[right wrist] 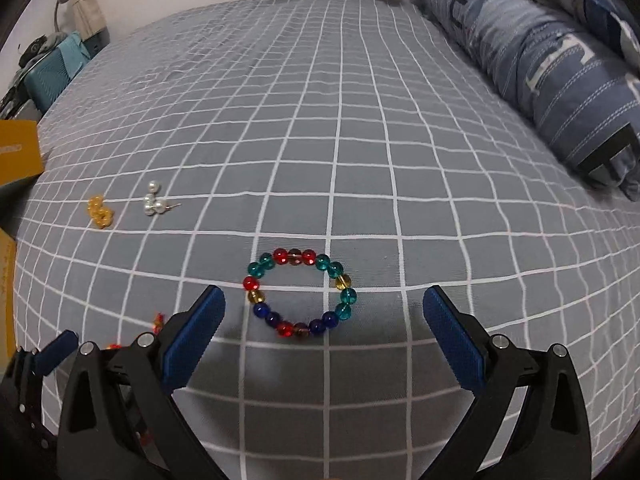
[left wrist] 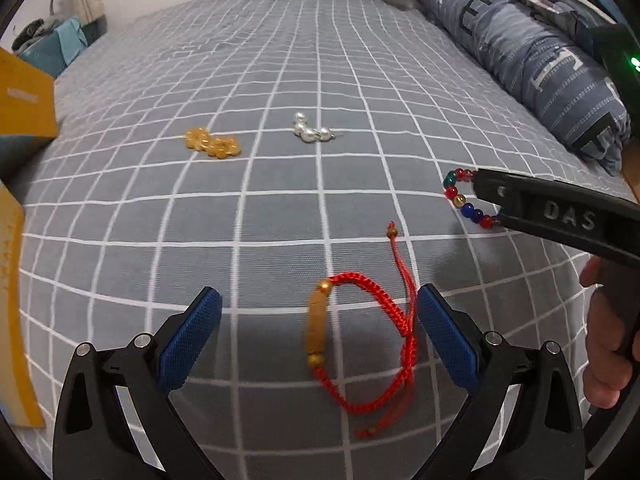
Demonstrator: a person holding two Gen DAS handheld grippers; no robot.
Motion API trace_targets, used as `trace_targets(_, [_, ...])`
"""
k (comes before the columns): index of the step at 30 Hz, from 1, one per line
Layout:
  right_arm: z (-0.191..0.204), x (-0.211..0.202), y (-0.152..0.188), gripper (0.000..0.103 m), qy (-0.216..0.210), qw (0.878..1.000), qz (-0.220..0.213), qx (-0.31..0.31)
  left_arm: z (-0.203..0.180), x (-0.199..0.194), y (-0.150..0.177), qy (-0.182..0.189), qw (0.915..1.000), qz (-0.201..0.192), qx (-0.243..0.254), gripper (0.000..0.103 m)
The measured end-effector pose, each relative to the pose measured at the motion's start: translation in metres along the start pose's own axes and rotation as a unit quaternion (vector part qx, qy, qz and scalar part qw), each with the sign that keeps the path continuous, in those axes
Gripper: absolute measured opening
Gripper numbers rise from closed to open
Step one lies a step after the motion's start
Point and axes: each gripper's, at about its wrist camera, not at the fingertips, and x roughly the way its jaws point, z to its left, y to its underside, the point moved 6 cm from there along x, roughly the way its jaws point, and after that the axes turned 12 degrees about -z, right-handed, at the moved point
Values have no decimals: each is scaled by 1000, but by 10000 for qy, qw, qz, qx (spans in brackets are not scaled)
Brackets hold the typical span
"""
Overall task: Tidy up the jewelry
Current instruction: 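Grasp the second red cord bracelet with the left tool while the right tool grasps the multicolour bead bracelet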
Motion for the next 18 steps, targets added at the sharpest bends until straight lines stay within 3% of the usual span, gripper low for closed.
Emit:
trace_targets(5, [-3,11,2,95,-5,10000,45,41,-4,4,2,-67,9998,-33,173,90])
trace_targets(7, [-3,18,4,85,-28,9999,133,73,-3,5,1,-109,9998,-6,177,85])
trace_targets(10, [0,25,7,75,-208,9993,259,171,-2,5,-1,-147,9998,-4,144,69])
trace_targets(12, [1,26,8,68,-194,9994,261,132,2,1,1,-159,9998,-11,130,51])
trace_targets(15, [0,26,8,53,-183,9994,257,171,5,-1,0,-116,9999,34,44,33])
trace_targets(18, [1,25,8,28,-203,9994,232,167,10,-4,-1,-59,9999,103,-70,13])
